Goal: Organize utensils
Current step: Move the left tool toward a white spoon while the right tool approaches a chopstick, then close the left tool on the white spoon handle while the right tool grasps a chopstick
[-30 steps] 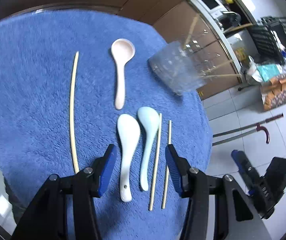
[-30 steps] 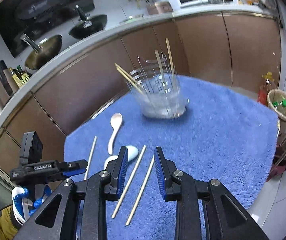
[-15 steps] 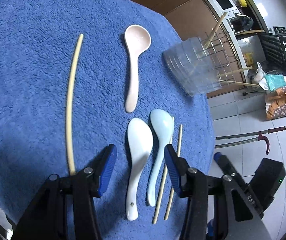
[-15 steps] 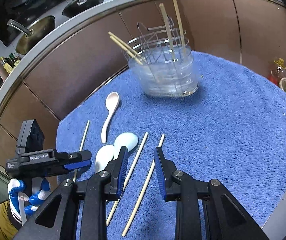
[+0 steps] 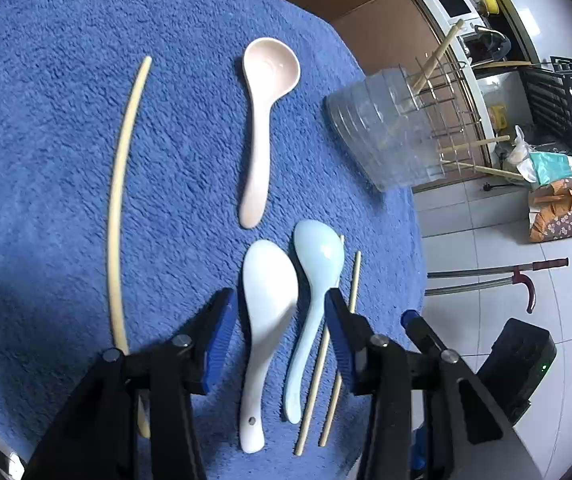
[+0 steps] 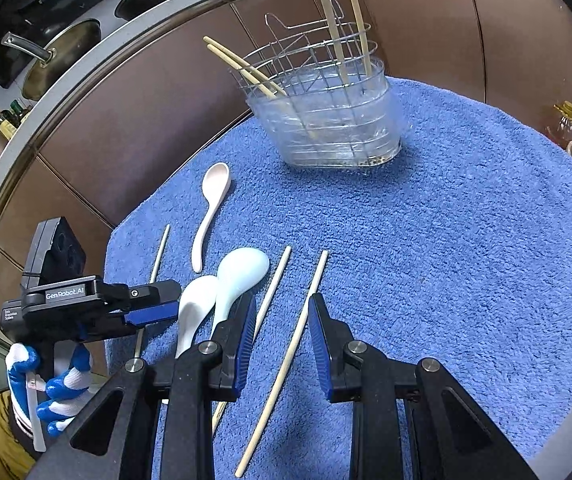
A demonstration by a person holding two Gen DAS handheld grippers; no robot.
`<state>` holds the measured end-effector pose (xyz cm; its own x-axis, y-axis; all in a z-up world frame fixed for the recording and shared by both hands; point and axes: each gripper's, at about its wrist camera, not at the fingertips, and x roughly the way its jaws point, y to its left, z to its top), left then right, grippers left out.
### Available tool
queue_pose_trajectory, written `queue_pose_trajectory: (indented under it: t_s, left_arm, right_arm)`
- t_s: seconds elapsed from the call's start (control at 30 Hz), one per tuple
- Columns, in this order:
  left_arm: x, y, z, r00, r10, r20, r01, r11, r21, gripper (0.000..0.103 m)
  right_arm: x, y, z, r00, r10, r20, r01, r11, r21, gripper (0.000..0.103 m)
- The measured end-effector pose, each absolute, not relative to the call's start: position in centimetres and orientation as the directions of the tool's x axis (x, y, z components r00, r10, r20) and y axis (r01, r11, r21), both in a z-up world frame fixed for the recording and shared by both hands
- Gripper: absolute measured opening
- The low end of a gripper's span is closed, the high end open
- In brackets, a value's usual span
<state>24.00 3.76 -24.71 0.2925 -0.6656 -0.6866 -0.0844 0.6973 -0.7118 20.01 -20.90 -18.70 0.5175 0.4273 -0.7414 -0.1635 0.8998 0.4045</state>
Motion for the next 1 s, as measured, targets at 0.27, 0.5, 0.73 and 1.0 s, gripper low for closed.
queue_pose_trajectory:
  t_s: [0.27, 0.5, 0.73, 1.0]
  left_arm:
    - [24.3, 3.2, -24.9, 0.298, -0.656, -0.694, -0.084, 0.706, -0.703, 0.036]
    - [24.8, 3.0, -25.1, 0.291, -0.637, -0.714, -0.112, 0.718, -0.687, 0.033]
    - [25.6, 2.5, -24.7, 0.269, -0.599, -0.754, -0.129, 0.754, -0.645, 0.030]
    - [25.4, 2.3, -24.8, 0.289, -0.585, -0.758, -0.112, 0.765, -0.634, 0.024]
  right_arm:
    - [20.0, -21.2, -19.1, 0.513, 0.425, -0.746, -0.157, 0.901, 0.405, 0.025]
    - [20.2, -20.7, -19.5, 0.497, 0.423, -0.758, -0.164, 0.903, 0.396, 0.025]
    - [20.2, -20.8, -19.9, 0.492, 0.414, -0.766, -0.155, 0.907, 0.391, 0.025]
    - [20.9, -20.4, -19.9, 0.477, 0.405, -0.780, -0.157, 0.912, 0.378, 0.025]
